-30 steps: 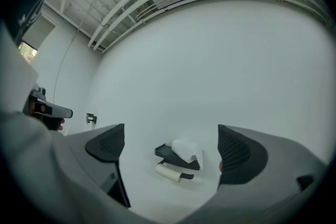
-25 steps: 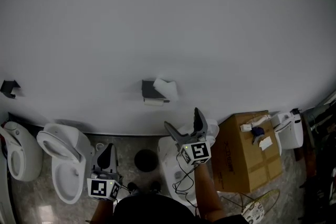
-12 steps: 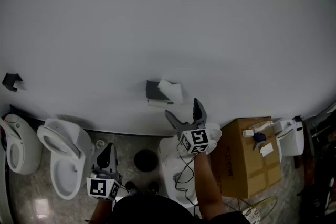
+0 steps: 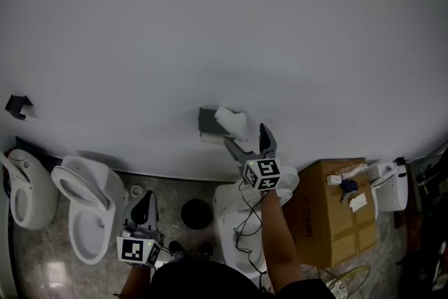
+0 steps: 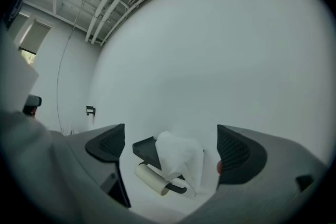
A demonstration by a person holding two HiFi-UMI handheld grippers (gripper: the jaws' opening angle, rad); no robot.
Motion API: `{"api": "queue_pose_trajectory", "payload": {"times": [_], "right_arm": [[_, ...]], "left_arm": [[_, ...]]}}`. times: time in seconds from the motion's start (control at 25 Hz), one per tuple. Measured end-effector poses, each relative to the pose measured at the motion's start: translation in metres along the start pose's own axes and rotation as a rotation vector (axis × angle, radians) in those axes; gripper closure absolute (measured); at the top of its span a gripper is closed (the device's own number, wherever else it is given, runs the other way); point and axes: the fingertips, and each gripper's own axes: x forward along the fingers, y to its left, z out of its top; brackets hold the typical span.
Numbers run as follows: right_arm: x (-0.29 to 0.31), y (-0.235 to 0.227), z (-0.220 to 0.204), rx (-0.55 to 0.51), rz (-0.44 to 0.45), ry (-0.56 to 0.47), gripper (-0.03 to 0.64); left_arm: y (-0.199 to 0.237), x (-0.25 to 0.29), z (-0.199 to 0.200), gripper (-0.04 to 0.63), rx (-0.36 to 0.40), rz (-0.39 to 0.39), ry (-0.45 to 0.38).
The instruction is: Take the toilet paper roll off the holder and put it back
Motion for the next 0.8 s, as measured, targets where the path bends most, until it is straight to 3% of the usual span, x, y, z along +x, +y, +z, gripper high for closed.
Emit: {"api": "queue_pose_trajectory", "payload": {"times": [0.36, 0.52, 0.64, 0.8], "right_arm": [[0.031, -0.006, -0.018, -0.02, 0.036, 0.075, 0.067], [0.04, -0.006, -0.027, -0.023, 0.052, 0.107, 0.069], [0.046, -0.01, -0.033, -0.002, 0.052, 0.121, 0.077], [0.052, -0.014, -0.035, 0.036, 0.051, 0.128, 0.114]], "left_arm": [[0.005, 0.003, -0.001, 0.592, 0.0, 0.019, 0.007], [0.014, -0.001, -0.008, 0.592, 0.036, 0.034, -0.04], [0.008, 0.002, -0.003, 0.592, -0.003, 0.035, 0.011], [0.009, 0.0, -0.003, 0.592, -0.005, 0.042, 0.014]]}}
